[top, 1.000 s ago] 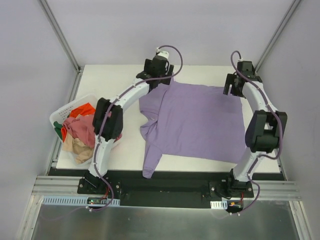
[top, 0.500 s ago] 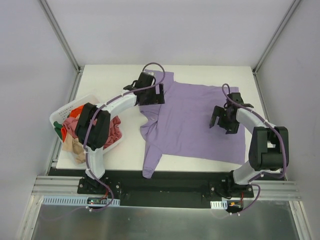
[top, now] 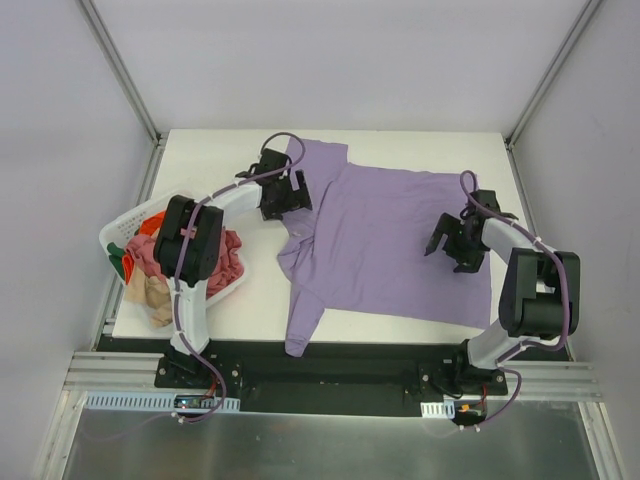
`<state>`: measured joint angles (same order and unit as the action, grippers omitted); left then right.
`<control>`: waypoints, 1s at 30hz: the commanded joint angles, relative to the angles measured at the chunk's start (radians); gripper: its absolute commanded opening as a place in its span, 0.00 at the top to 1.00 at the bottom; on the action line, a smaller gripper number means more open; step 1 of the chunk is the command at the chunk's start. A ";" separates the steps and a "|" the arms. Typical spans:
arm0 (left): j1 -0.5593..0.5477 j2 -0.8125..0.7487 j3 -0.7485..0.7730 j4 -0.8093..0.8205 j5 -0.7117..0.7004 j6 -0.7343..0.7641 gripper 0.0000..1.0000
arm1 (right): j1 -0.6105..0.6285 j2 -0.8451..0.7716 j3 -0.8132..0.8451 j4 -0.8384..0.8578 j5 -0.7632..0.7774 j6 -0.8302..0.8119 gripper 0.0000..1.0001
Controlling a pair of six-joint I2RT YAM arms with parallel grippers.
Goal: Fold and stack the t-shirts
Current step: Flatten out the tshirt
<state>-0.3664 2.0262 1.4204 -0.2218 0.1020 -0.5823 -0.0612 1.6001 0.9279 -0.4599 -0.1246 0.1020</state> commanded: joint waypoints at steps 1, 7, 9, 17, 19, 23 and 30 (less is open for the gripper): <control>0.047 0.083 0.047 -0.028 -0.057 0.016 0.01 | -0.029 0.035 -0.009 0.000 0.017 -0.001 0.04; 0.093 0.173 0.179 -0.080 -0.047 0.044 0.01 | -0.074 0.066 0.000 0.000 0.006 -0.013 0.04; 0.106 0.206 0.237 -0.119 -0.079 0.041 0.01 | -0.080 0.083 0.015 -0.002 0.008 -0.019 0.04; 0.135 0.226 0.452 -0.237 -0.104 0.071 0.01 | -0.078 0.063 0.060 0.017 -0.081 -0.036 0.04; 0.130 0.191 0.480 -0.244 -0.052 0.101 0.01 | -0.072 0.017 0.052 0.024 -0.084 -0.041 0.04; 0.092 0.036 0.376 -0.248 -0.048 0.114 0.01 | -0.062 -0.093 0.019 0.030 -0.086 -0.032 0.04; -0.087 -0.205 0.025 -0.234 -0.021 0.029 0.01 | -0.052 -0.195 -0.086 0.055 -0.110 -0.019 0.04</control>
<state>-0.3374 1.9522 1.5822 -0.4419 0.0414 -0.5117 -0.1200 1.4422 0.8848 -0.4309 -0.2035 0.0853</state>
